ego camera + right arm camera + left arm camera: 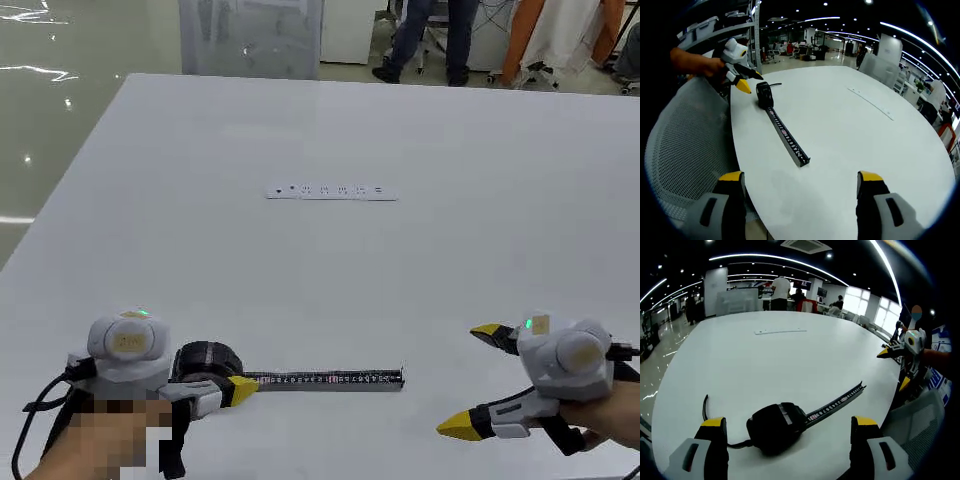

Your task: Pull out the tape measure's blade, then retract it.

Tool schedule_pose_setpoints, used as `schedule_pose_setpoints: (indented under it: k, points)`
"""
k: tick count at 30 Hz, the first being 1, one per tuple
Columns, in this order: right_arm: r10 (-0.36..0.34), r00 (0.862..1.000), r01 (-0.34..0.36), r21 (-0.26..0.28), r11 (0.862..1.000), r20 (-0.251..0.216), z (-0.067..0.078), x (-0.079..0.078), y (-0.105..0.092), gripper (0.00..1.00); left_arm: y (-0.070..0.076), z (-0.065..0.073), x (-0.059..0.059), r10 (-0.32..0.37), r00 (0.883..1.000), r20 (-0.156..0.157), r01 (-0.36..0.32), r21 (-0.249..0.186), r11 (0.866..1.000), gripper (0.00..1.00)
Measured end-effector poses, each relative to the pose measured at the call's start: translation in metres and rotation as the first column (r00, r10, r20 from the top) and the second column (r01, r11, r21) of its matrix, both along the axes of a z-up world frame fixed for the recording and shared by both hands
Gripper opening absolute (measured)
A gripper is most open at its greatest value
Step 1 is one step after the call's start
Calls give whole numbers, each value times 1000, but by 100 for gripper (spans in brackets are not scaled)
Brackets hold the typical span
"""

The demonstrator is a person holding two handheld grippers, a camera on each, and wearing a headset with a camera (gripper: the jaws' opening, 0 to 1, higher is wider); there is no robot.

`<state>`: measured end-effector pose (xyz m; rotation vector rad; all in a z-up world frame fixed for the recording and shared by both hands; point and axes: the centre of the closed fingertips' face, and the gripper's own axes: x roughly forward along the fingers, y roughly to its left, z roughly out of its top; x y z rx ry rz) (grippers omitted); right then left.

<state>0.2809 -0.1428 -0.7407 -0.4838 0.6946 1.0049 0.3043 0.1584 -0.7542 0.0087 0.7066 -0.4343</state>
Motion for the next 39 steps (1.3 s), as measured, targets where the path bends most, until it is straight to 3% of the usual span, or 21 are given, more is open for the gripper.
schedule_pose_setpoints:
  k: [8, 12, 15, 17, 18, 19, 20, 22, 24, 26, 30, 39]
  points:
    - [113, 993, -115, -51, 992, -30, -10, 9, 23, 89, 2, -15, 9, 110, 994, -7, -110, 10, 994, 100]
    - [163, 985, -167, -83, 982, -52, -16, 15, 30, 84, 4, -19, 13, 138, 990, 29, -138, 3, 990, 97]
    - [192, 979, -198, -103, 975, -60, -20, 20, 35, 80, 6, -30, 9, 150, 989, 15, -150, -17, 989, 96]
    - [219, 972, -228, -128, 965, -80, -25, 21, 37, 77, 6, -41, 6, 148, 989, -18, -149, -23, 989, 96]
    - [242, 967, -252, -145, 957, -81, -28, 22, 38, 75, 7, -39, 9, 147, 989, -11, -148, -21, 989, 96]
    - [257, 963, -268, -158, 951, -84, -31, 23, 38, 73, 9, -34, 14, 137, 990, 36, -137, -6, 991, 95]
    - [274, 957, -286, -173, 942, -94, -35, 24, 38, 71, 11, -33, 14, 129, 990, 51, -130, 16, 991, 95]
    - [288, 951, -304, -183, 935, -110, -40, 25, 39, 66, 12, -35, 14, 147, 989, 31, -147, -9, 989, 92]
    - [301, 944, -324, -206, 923, -139, -47, 26, 38, 62, 14, -33, 16, 163, 986, 43, -162, -26, 986, 90]
    - [320, 935, -348, -225, 910, -150, -54, 26, 39, 59, 17, -34, 15, 158, 986, 48, -157, -14, 987, 90]
    - [337, 926, -371, -246, 895, -169, -67, 26, 41, 50, 21, -32, 17, 187, 981, 47, -185, -37, 982, 87]
    - [371, 912, -407, -279, 870, -174, -80, 26, 47, 31, 20, -35, 17, 145, 988, 58, -145, -5, 989, 82]
